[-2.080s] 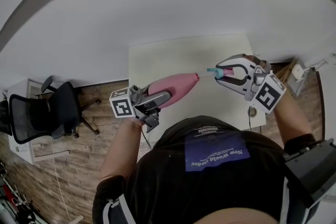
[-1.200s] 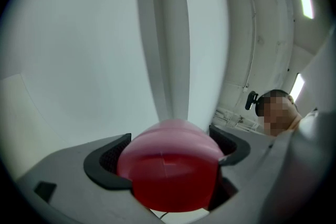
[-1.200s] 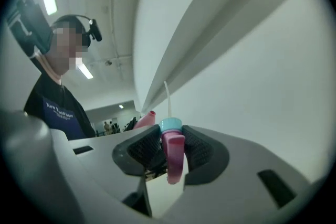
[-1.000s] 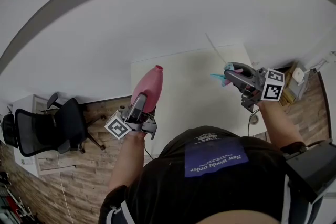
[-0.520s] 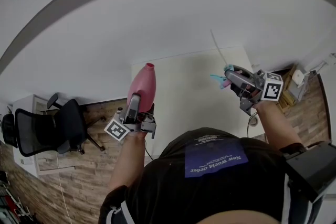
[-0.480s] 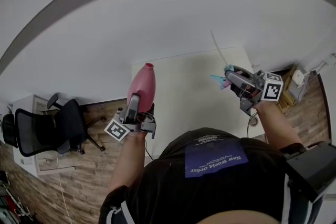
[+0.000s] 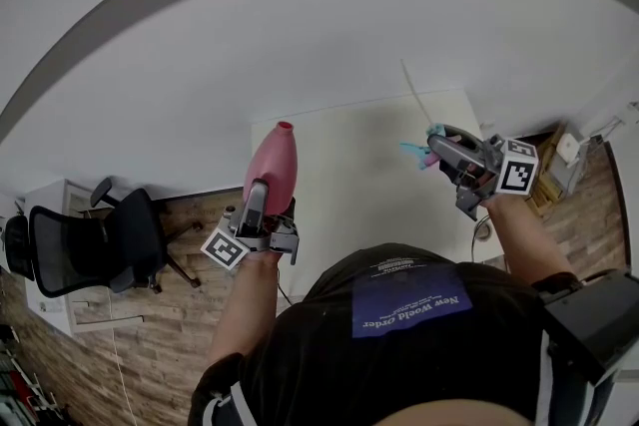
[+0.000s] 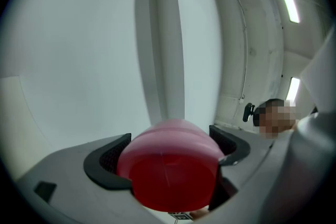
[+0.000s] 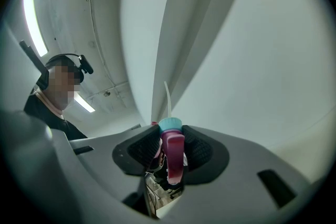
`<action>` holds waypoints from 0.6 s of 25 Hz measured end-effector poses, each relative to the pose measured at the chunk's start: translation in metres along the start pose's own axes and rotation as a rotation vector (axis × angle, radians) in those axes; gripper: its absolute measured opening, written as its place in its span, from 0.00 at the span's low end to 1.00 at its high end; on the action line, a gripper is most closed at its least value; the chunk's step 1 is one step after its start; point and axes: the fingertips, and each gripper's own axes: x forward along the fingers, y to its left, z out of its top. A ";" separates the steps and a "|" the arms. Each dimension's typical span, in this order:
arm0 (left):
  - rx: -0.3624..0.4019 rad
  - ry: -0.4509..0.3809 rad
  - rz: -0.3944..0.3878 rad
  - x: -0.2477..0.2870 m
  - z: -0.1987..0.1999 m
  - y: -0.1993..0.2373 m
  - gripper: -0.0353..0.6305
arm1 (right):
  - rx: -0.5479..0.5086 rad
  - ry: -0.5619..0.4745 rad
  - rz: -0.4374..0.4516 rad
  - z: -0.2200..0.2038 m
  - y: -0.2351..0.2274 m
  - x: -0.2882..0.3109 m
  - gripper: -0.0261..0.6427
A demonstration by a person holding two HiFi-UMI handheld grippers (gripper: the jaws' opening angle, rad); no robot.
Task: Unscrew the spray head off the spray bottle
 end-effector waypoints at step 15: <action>0.016 0.012 -0.002 0.000 -0.002 0.000 0.77 | -0.016 0.008 0.001 0.000 0.000 0.000 0.22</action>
